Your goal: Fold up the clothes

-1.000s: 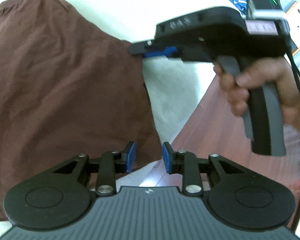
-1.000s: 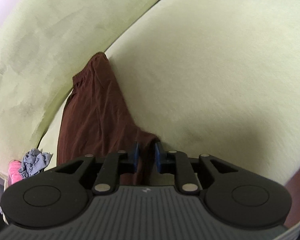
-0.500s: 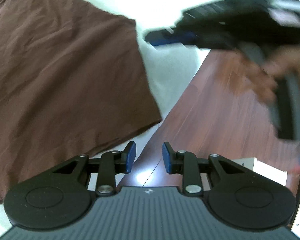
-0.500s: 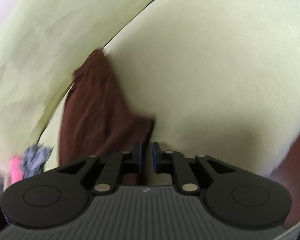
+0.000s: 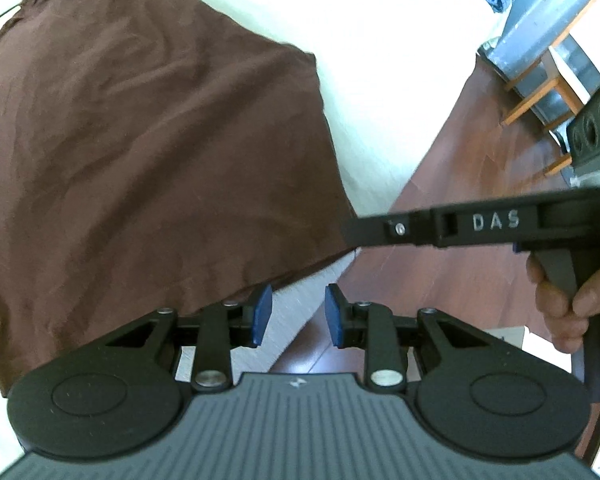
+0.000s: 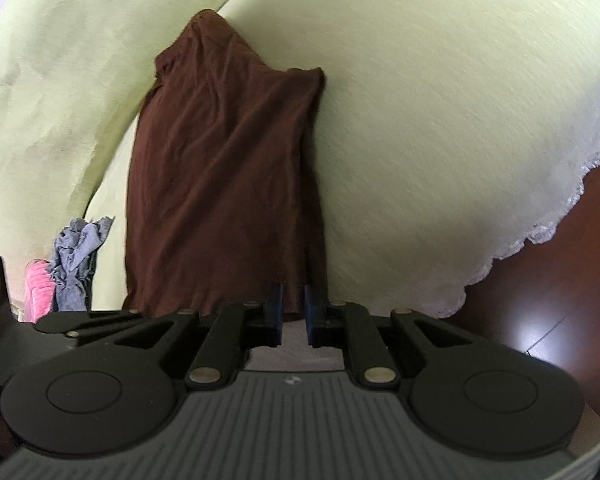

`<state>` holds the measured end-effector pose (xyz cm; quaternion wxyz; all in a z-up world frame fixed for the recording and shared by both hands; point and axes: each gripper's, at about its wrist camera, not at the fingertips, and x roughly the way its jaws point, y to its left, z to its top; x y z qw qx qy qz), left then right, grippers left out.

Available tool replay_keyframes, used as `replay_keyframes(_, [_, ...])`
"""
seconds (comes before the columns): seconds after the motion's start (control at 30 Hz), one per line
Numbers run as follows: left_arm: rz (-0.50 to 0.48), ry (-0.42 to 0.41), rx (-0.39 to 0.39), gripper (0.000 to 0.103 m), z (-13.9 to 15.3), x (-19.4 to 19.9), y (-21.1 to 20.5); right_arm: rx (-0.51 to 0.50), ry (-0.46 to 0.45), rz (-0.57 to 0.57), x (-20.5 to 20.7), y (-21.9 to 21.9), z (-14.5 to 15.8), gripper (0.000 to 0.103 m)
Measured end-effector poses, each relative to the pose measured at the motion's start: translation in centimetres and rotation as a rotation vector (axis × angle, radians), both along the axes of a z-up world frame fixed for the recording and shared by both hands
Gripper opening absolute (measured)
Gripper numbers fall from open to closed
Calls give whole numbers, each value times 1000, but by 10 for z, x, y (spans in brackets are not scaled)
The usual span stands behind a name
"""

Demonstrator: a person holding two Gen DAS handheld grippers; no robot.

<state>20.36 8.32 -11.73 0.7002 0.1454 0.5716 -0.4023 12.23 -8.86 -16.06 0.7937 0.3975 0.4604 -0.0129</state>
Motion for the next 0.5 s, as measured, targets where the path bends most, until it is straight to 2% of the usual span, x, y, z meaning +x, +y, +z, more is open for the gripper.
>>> replay_keyframes(0.13, [26, -13, 3, 35, -10, 12, -5, -9, 0, 12, -1, 1, -3, 10])
replay_keyframes(0.2, [36, -16, 3, 35, -4, 11, 5, -35, -10, 28, -4, 2, -1, 1])
replay_keyframes(0.33, [54, -37, 5, 35, -3, 13, 10, -64, 1, 33, -11, 0, 7, 0])
replay_keyframes(0.43, [80, -35, 12, 35, -6, 18, 14, -80, 43, 5, -16, -9, 1, 0])
replay_keyframes(0.5, [89, -30, 13, 35, -9, 21, 17, -71, 57, 27, -13, -10, -3, 0])
